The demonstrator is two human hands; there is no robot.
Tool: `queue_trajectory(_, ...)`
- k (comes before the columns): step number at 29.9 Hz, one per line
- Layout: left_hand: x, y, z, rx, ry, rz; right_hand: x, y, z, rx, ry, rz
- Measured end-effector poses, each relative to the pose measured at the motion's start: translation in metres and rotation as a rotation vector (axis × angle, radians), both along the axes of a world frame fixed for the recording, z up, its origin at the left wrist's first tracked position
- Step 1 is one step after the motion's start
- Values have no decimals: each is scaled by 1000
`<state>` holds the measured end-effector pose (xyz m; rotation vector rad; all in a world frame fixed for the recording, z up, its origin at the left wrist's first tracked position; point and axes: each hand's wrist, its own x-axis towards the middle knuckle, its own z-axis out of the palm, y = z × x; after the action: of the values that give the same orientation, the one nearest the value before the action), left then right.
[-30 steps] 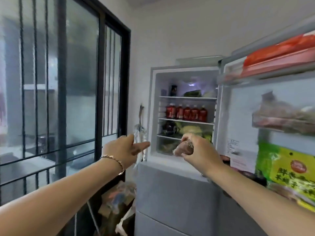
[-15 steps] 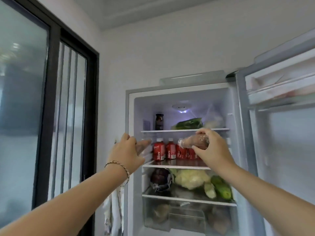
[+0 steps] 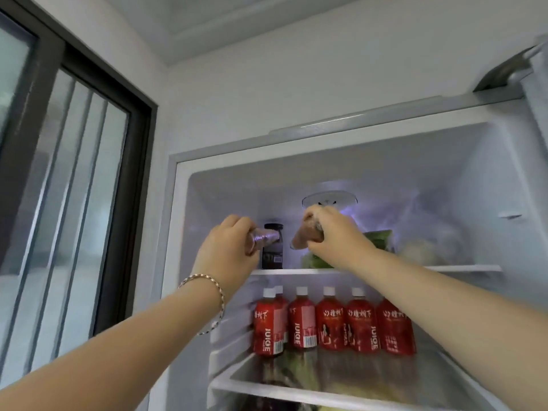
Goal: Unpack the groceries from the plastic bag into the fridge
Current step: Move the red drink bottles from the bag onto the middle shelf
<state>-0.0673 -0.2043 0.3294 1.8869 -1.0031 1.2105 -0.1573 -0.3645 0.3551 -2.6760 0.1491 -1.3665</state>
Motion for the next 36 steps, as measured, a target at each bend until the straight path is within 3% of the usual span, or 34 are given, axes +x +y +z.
queue_trajectory(4,27,-30,-4,67,49,15,28,-18,0,-82,197,-78)
queue_trajectory(8,50,-44,1,0,223,-34,28,-20,4,-219,327,-143)
queue_trajectory(12,65,-46,3,37,264,-122,13,-21,14,29,544,8)
queue_trajectory(14,69,-45,1,75,281,-191,15,-24,14,92,538,36)
queue_trajectory(18,68,-41,7,210,466,-429,43,-30,7,-60,425,-143)
queue_trajectory(23,64,-44,22,440,495,-459,51,-31,3,47,351,-114)
queue_trajectory(27,69,-48,32,563,651,-644,46,-34,1,71,311,-125)
queue_trajectory(36,88,-73,27,531,437,-418,45,-29,-1,68,252,-220)
